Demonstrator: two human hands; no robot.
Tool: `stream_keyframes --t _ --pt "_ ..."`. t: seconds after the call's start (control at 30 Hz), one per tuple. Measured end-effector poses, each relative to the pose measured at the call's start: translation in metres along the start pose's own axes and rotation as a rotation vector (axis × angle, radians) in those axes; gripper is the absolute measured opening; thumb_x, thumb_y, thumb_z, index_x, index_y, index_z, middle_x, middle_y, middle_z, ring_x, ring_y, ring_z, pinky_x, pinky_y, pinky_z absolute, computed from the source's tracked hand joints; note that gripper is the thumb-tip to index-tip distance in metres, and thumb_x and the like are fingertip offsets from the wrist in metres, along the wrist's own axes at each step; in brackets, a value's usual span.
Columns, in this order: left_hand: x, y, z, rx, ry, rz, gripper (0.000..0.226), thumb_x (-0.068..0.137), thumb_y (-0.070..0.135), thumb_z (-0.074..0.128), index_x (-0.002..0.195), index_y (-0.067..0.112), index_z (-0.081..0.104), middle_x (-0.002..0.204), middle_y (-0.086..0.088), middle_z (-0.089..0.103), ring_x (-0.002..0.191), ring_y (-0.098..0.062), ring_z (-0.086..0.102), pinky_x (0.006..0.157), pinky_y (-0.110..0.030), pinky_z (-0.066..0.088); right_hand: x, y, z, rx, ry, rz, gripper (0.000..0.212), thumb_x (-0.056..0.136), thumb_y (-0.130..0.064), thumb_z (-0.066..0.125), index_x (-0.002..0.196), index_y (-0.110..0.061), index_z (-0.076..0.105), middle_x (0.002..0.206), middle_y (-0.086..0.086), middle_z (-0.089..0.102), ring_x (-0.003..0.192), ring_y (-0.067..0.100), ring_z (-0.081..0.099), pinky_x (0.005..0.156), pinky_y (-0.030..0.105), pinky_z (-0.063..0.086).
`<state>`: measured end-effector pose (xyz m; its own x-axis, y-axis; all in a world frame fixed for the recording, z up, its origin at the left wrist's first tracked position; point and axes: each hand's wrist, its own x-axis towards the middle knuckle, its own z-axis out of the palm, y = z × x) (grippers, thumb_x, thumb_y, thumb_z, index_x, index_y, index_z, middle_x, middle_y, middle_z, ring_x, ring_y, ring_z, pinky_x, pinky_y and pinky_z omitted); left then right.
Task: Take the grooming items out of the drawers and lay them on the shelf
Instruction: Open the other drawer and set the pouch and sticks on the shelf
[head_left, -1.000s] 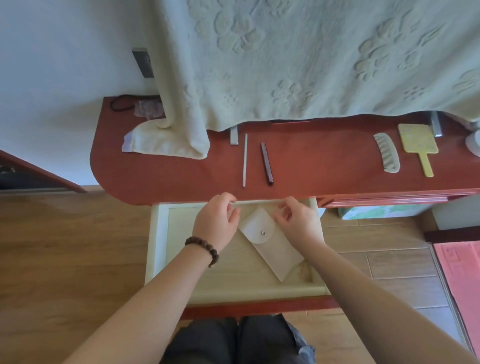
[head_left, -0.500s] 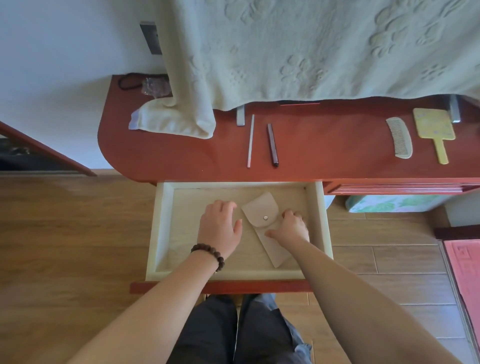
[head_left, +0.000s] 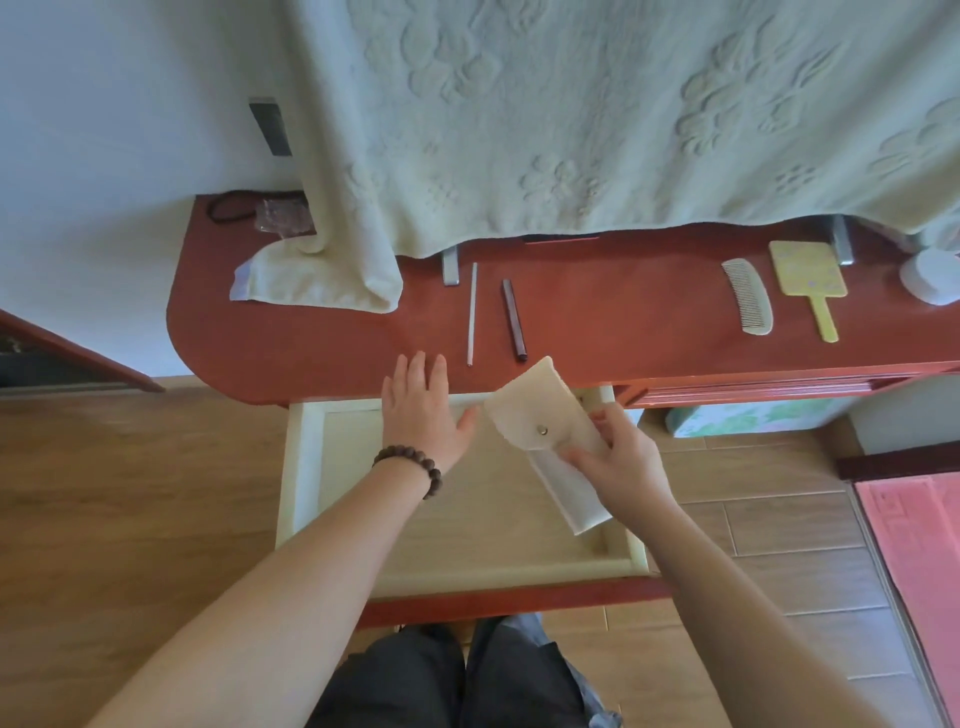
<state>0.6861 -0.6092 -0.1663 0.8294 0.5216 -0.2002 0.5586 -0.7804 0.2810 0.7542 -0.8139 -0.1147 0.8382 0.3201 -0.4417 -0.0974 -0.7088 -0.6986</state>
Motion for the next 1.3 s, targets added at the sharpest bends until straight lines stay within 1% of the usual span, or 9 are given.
stream_keyframes --t 0.13,0.33,0.57,0.67,0.8,0.93,1.0,1.1,1.3 --pt "0.009 0.004 0.000 0.031 -0.007 -0.022 0.075 0.089 0.060 0.044 0.149 0.019 0.024 0.158 -0.011 0.017 0.148 -0.031 0.006 0.120 -0.049 0.007 0.030 -0.019 -0.032 0.118 0.182 -0.012 0.034 0.080 -0.023 0.073 0.105 -0.019 0.050 0.088 -0.008 0.058 0.079 0.013 0.054 0.057 0.022 0.036" --pt "0.014 0.008 0.002 0.069 0.004 -0.055 0.075 0.089 0.061 0.043 0.149 0.019 0.025 0.159 -0.012 0.017 0.148 -0.032 0.006 0.119 -0.053 0.009 0.108 -0.035 -0.049 0.163 0.306 0.039 0.042 0.083 -0.023 0.069 0.118 -0.012 0.050 0.103 -0.002 0.055 0.088 0.017 0.052 0.072 0.027 0.036" --pt "0.017 0.011 0.002 0.084 -0.003 -0.075 0.071 0.092 0.058 0.042 0.149 0.019 0.026 0.159 -0.011 0.018 0.148 -0.032 0.008 0.118 -0.053 0.011 0.151 -0.025 -0.042 0.102 0.328 0.042 0.037 0.083 -0.025 0.067 0.115 -0.009 0.055 0.112 0.004 0.061 0.092 0.019 0.054 0.076 0.028 0.038" --pt "0.016 0.011 0.004 0.114 -0.003 -0.065 0.073 0.092 0.058 0.042 0.149 0.018 0.024 0.159 -0.012 0.017 0.148 -0.033 0.008 0.118 -0.054 0.011 0.158 -0.022 -0.039 0.060 0.365 0.027 0.040 0.082 -0.027 0.067 0.118 -0.013 0.054 0.119 0.007 0.056 0.099 0.022 0.054 0.078 0.031 0.039" --pt "0.016 0.011 0.006 0.140 0.005 -0.061 0.074 0.091 0.058 0.042 0.149 0.017 0.024 0.159 -0.013 0.018 0.147 -0.034 0.009 0.118 -0.055 0.012 0.154 -0.016 -0.033 -0.132 0.407 -0.027 0.046 0.086 -0.032 0.062 0.128 -0.015 0.052 0.130 0.008 0.045 0.118 0.027 0.042 0.093 0.039 0.042" --pt "0.015 0.009 0.009 0.139 0.011 -0.050 0.074 0.091 0.056 0.045 0.150 0.016 0.024 0.158 -0.014 0.018 0.147 -0.035 0.009 0.118 -0.055 0.011 0.137 -0.008 -0.021 -0.318 0.360 -0.189 0.063 0.087 -0.041 0.060 0.141 -0.019 0.038 0.150 0.007 0.029 0.137 0.027 0.024 0.111 0.043 0.029" --pt "0.014 0.008 0.011 0.139 0.015 -0.045 0.074 0.091 0.054 0.047 0.150 0.015 0.024 0.159 -0.014 0.016 0.147 -0.035 0.008 0.118 -0.056 0.011 0.129 -0.001 -0.010 -0.446 0.296 -0.240 0.064 0.092 -0.045 0.051 0.147 -0.023 0.026 0.159 0.004 0.012 0.146 0.025 0.007 0.119 0.042 0.013" --pt "0.013 0.006 0.012 0.160 -0.003 -0.040 0.075 0.092 0.054 0.045 0.151 0.017 0.019 0.160 -0.013 0.011 0.148 -0.034 0.005 0.119 -0.054 0.009 0.127 0.006 0.002 -0.578 0.223 -0.262 0.062 0.098 -0.044 0.034 0.151 -0.023 0.010 0.161 0.002 -0.004 0.147 0.024 -0.007 0.120 0.043 -0.003" --pt "0.014 0.001 0.010 0.148 -0.041 -0.032 0.077 0.092 0.053 0.047 0.152 0.019 0.014 0.161 -0.011 0.005 0.148 -0.032 0.000 0.119 -0.052 0.005 0.138 -0.004 0.006 -0.669 0.151 -0.196 0.064 0.100 -0.047 0.021 0.151 -0.020 -0.007 0.159 0.006 -0.016 0.146 0.028 -0.014 0.119 0.044 -0.006"
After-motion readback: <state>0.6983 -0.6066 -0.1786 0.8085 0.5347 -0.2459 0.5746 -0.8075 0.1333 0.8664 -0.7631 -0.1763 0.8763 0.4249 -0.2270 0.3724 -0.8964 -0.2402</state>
